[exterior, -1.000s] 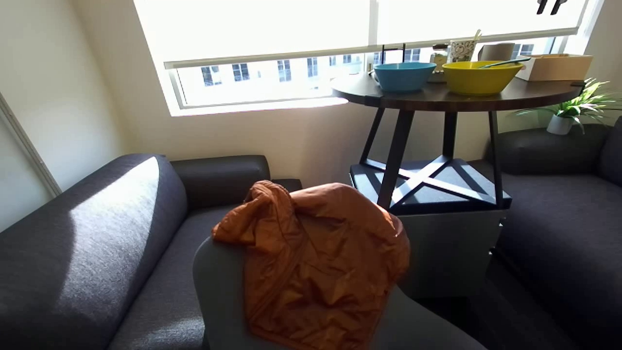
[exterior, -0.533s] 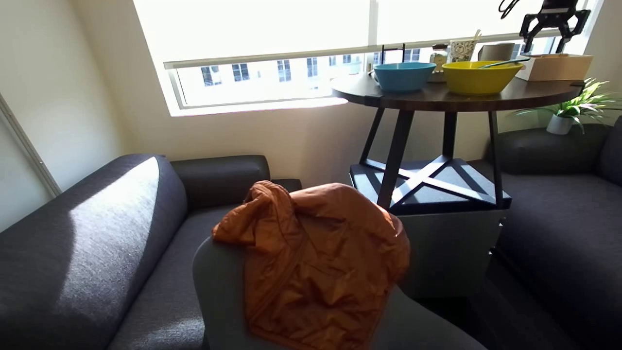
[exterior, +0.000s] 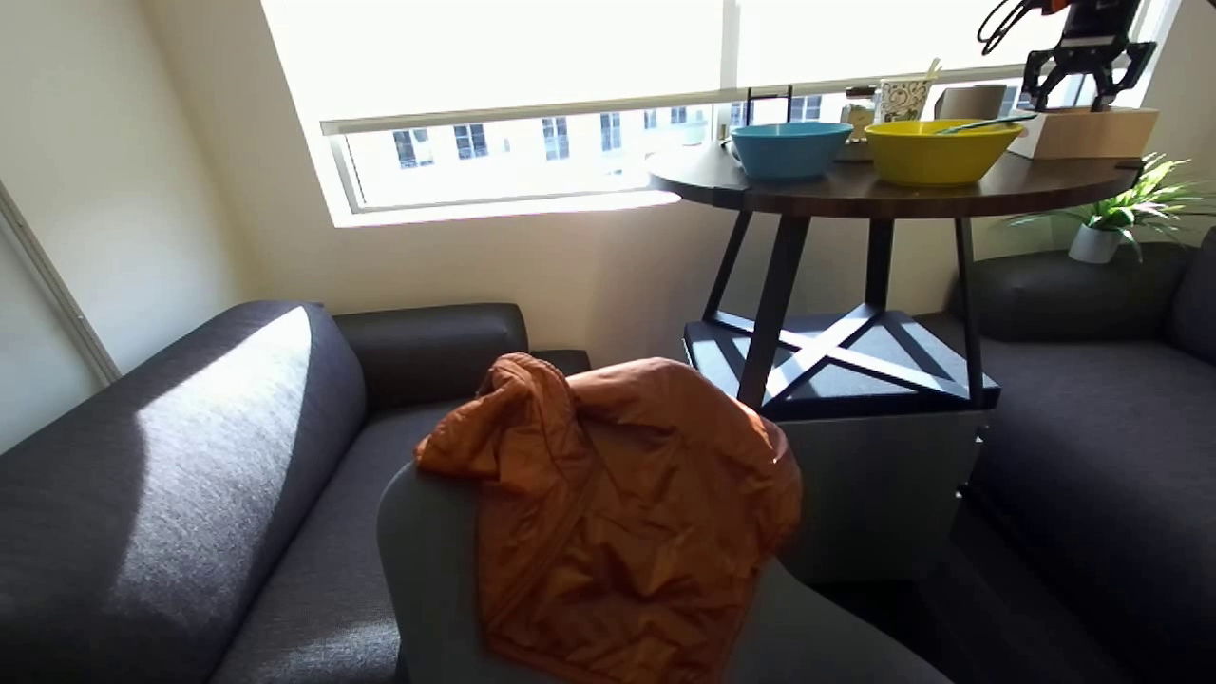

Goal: Put the glass jar in the black and white bowl then put the black object on the table

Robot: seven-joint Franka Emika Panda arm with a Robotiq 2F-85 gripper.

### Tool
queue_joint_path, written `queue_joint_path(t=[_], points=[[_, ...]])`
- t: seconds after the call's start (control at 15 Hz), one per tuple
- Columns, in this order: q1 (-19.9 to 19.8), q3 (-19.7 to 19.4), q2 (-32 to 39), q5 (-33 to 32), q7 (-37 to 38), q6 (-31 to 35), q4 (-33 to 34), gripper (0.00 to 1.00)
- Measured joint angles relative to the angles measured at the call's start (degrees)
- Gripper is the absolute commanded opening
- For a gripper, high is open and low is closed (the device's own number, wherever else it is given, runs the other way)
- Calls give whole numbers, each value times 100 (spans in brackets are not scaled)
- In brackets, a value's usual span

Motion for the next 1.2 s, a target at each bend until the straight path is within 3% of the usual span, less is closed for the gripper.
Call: queue_joint_path(t=[0.4,0.87,1.2], points=[[100,13,-1,0,-1,-63,6,2],[112,13,-31,0,-1,-42,27,2],[120,11,-443,-25,-60,84,103,2]])
